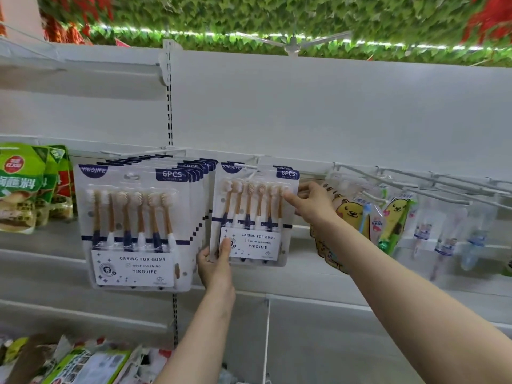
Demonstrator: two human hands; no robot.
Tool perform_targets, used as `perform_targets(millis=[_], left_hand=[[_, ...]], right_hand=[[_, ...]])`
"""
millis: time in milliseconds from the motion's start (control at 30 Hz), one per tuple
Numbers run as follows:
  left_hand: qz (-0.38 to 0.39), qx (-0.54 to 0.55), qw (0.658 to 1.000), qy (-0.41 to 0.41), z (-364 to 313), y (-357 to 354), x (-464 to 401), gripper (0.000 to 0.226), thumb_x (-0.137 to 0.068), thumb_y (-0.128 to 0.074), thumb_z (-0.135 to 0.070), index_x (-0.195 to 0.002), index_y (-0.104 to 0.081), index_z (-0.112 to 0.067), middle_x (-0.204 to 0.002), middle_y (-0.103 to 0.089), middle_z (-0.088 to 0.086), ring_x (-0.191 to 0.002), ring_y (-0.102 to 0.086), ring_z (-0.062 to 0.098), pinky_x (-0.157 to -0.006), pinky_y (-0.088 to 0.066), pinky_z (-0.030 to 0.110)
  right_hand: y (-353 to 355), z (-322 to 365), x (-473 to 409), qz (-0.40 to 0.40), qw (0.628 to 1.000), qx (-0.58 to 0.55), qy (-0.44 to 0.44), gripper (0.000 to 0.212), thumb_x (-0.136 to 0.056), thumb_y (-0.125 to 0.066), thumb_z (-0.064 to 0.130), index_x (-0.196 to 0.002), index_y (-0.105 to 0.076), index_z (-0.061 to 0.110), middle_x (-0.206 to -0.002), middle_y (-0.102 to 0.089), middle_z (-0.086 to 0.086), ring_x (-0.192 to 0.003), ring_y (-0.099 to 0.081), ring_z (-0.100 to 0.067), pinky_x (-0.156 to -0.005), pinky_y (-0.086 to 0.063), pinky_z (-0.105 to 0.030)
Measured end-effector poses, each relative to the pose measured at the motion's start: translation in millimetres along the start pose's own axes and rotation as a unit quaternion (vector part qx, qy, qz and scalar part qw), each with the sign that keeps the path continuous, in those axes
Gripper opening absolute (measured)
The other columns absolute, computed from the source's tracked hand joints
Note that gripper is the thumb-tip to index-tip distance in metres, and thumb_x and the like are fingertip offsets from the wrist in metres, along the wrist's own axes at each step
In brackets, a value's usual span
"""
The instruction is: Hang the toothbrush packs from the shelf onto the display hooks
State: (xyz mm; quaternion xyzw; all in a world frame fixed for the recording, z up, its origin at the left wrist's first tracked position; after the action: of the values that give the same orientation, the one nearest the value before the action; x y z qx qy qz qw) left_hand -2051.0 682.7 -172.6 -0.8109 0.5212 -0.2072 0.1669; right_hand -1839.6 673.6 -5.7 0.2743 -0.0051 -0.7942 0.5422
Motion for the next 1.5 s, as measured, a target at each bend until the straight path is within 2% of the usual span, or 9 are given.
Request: perform_targets(millis=[300, 433, 1000, 1100, 1200, 1267, 1333, 1433, 1500], left_hand=[[-0.008, 0.0, 1.0, 0.019, 5, -15, -26, 0.073, -0.076, -0.082, -0.038, -0.134, -0.048, -0.01, -0.134, -0.058, 0.007, -0.124, -0.054, 0.026, -0.107, -0.041, 0.038], [0.013, -0.005, 1.0, 0.026, 8, -21, -32, 0.062, -0.081, -0.08, -0.033, -0.129, -0.051, -0.007, -0.124, -0.061, 0.001, -0.117, -0.057, 0.021, -0.106, -0.043, 0.035], [0.065, -0.029, 0.997, 0.037, 5, -17, -40, 0.055, -0.08, -0.079, -0.037, -0.124, -0.064, -0.01, -0.125, -0.069, 0.004, -0.117, -0.063, 0.018, -0.108, -0.046, 0.038], [0.053, -0.058, 0.996, 0.038, 4, -12, -31, 0.057, -0.079, -0.079, -0.041, -0.123, -0.063, -0.01, -0.123, -0.068, 0.005, -0.117, -0.06, 0.02, -0.104, -0.044, 0.034], [0.041, -0.089, 0.991, 0.085, 3, -2, -13, 0.083, -0.075, -0.081, -0.042, -0.141, -0.046, -0.007, -0.142, -0.052, 0.01, -0.132, -0.048, 0.027, -0.11, -0.038, 0.037], [0.058, -0.118, 0.984, 0.12, 3, 3, 0, 0.101, -0.071, -0.084, -0.045, -0.149, -0.033, -0.005, -0.15, -0.043, 0.013, -0.138, -0.041, 0.03, -0.115, -0.034, 0.039], [0.099, -0.19, 0.971, 0.109, -2, 5, 13, 0.101, -0.074, -0.083, -0.043, -0.151, -0.029, -0.005, -0.152, -0.041, 0.014, -0.139, -0.04, 0.031, -0.114, -0.034, 0.04], [0.176, -0.316, 0.932, 0.001, -22, 0, 31, 0.085, -0.078, -0.082, -0.035, -0.146, -0.039, -0.006, -0.148, -0.046, 0.012, -0.134, -0.045, 0.031, -0.111, -0.038, 0.039], [0.249, -0.403, 0.877, -0.087, -42, -6, 46, 0.08, -0.077, -0.083, -0.032, -0.143, -0.044, -0.01, -0.147, -0.049, 0.009, -0.133, -0.047, 0.028, -0.111, -0.038, 0.039]], right_hand=[[-7, -22, -27, -0.031, 0.998, 0.026, -0.039, 0.046, -0.08, -0.078, 0.048, -0.11, -0.061, 0.017, -0.105, -0.067, 0.002, -0.1, -0.064, -0.018, -0.09, -0.057, -0.049], [-7, -21, -28, -0.036, 0.998, 0.036, -0.043, 0.045, -0.081, -0.078, 0.046, -0.112, -0.06, 0.018, -0.105, -0.067, 0.003, -0.101, -0.064, -0.018, -0.091, -0.056, -0.049], [-11, -14, -13, -0.056, 0.995, 0.06, -0.055, 0.048, -0.085, -0.072, 0.051, -0.119, -0.057, 0.019, -0.107, -0.066, 0.004, -0.102, -0.063, -0.017, -0.093, -0.056, -0.047], [-15, -13, 3, -0.053, 0.993, 0.067, -0.081, 0.056, -0.093, -0.064, 0.047, -0.136, -0.051, 0.015, -0.128, -0.062, -0.003, -0.113, -0.06, -0.023, -0.097, -0.051, -0.04], [-21, -19, 28, -0.043, 0.986, 0.081, -0.137, 0.062, -0.099, -0.057, 0.039, -0.151, -0.036, 0.013, -0.15, -0.047, -0.008, -0.133, -0.048, -0.028, -0.105, -0.042, -0.038], [-25, -21, 48, -0.027, 0.98, 0.099, -0.171, 0.062, -0.1, -0.054, 0.039, -0.152, -0.034, 0.014, -0.152, -0.043, -0.012, -0.135, -0.046, -0.031, -0.106, -0.042, -0.04], [-26, -15, 69, -0.007, 0.976, 0.116, -0.186, 0.057, -0.101, -0.052, 0.038, -0.149, -0.038, 0.01, -0.148, -0.047, -0.013, -0.13, -0.049, -0.031, -0.1, -0.044, -0.039], [-21, 0, 96, 0.018, 0.973, 0.15, -0.173, 0.043, -0.102, -0.051, 0.035, -0.129, -0.057, 0.003, -0.127, -0.061, -0.016, -0.109, -0.06, -0.03, -0.098, -0.052, -0.046], [-10, 12, 114, 0.023, 0.968, 0.193, -0.157, 0.043, -0.1, -0.051, 0.033, -0.121, -0.062, -0.003, -0.119, -0.065, -0.022, -0.095, -0.06, -0.028, -0.095, -0.053, -0.055]])
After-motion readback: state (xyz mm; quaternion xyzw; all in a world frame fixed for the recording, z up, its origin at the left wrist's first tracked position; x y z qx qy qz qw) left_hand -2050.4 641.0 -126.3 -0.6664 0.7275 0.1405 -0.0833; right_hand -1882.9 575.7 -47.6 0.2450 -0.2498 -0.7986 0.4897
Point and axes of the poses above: each hand's wrist, its own x-axis away from the middle knuckle, its own y-axis out of the back of the hand, z = x × y, the point moved 5 cm from there along -x, towards the middle knuckle
